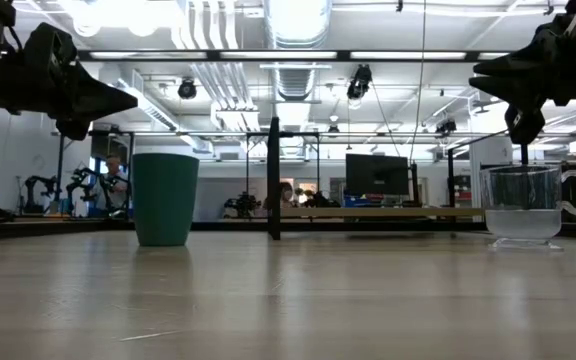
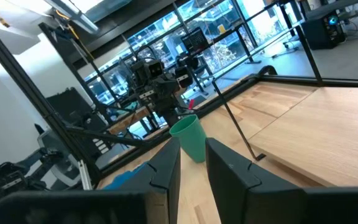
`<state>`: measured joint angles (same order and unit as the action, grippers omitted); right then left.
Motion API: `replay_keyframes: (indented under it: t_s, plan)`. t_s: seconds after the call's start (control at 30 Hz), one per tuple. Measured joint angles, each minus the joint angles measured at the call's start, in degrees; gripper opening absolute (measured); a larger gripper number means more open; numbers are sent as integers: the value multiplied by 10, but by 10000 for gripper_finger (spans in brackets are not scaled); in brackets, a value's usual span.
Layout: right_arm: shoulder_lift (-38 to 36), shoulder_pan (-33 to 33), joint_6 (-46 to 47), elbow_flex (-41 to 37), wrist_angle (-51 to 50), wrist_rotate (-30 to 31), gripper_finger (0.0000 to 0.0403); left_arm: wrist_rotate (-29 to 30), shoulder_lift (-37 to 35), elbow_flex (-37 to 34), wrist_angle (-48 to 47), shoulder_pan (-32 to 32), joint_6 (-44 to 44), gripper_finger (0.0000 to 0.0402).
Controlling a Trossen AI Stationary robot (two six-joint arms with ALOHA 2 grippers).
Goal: Stack small to large cups/mugs on shelf
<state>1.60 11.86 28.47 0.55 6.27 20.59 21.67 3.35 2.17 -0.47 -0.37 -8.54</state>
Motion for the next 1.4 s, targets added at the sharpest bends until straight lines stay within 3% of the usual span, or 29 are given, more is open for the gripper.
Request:
replay_keyframes:
  t_s: [0.43, 0.57, 0.7, 0.77, 0.87, 0.97, 1.13, 1.23, 1.4]
  plan:
    - [0, 0, -13, 0, 13, 13, 70, 0, 0, 0, 0, 0, 0, 0]
    - [0, -2, -56, 0, 115, 91, 70, 0, 0, 0, 0, 0, 0, 0]
    - [-1, -2, -106, 0, 335, 136, 70, 0, 0, 0, 0, 0, 0, 0]
    - [-1, -3, -184, 0, 441, 132, 70, 0, 0, 0, 0, 0, 0, 0]
    - [-1, -2, -274, 1, 506, 64, 70, 0, 0, 0, 0, 0, 0, 0]
    - [3, -2, -299, 19, 433, 31, 70, 0, 0, 0, 0, 0, 0, 0]
    - [39, -2, -239, 100, 224, 95, 70, 3, 0, 0, 19, 0, -18, 0]
    - [80, -3, -217, 159, 167, 133, 70, 0, 0, 3, 41, 0, -29, 0]
    - [168, -2, -249, 254, 107, 137, 70, -2, 0, 51, 45, 0, -25, 0]
